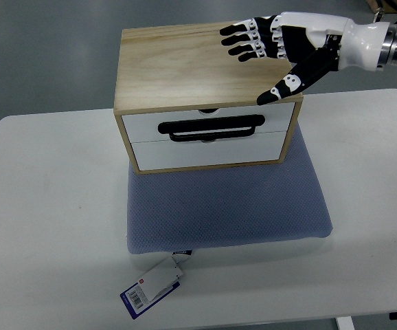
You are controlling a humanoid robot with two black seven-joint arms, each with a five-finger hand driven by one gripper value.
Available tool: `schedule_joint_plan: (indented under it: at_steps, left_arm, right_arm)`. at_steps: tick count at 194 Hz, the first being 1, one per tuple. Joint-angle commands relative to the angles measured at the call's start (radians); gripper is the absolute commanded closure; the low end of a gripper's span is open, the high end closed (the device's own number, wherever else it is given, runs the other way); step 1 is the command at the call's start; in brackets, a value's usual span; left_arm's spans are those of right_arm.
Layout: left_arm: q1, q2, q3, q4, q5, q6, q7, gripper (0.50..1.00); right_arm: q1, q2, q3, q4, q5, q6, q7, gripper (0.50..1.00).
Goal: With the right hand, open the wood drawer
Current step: 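Reach the right hand down to the upper drawer's black handle, then hook the right hand fingers around the upper drawer handle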
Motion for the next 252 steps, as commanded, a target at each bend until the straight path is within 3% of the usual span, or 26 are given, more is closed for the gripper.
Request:
schedule_joint_plan:
  at_steps: [1, 16, 64, 252]
  left_arm:
    - [0.000, 0.000, 0.000, 0.000, 0.000, 0.000, 0.000, 0.500]
    - [0.000, 0.000, 0.000, 0.000, 0.000, 0.000, -0.001, 0.500]
    - [0.000, 0.000, 0.000, 0.000, 0.000, 0.000, 0.000, 0.500]
    - [0.000, 0.000, 0.000, 0.000, 0.000, 0.000, -0.001, 0.500]
  right_arm:
    - [-0.001, 0.058, -0.010, 0.001, -0.036, 0.000, -0.022, 0.552]
    - [0.000, 0.089, -0.030, 0.003, -0.040, 0.000, -0.057, 0.550]
    - [0.030, 0.094, -0.119, 0.007, -0.092, 0.000, -0.086, 0.550]
    - [0.051, 0.088, -0.212, 0.044, -0.290, 0.000, -0.114, 0.552]
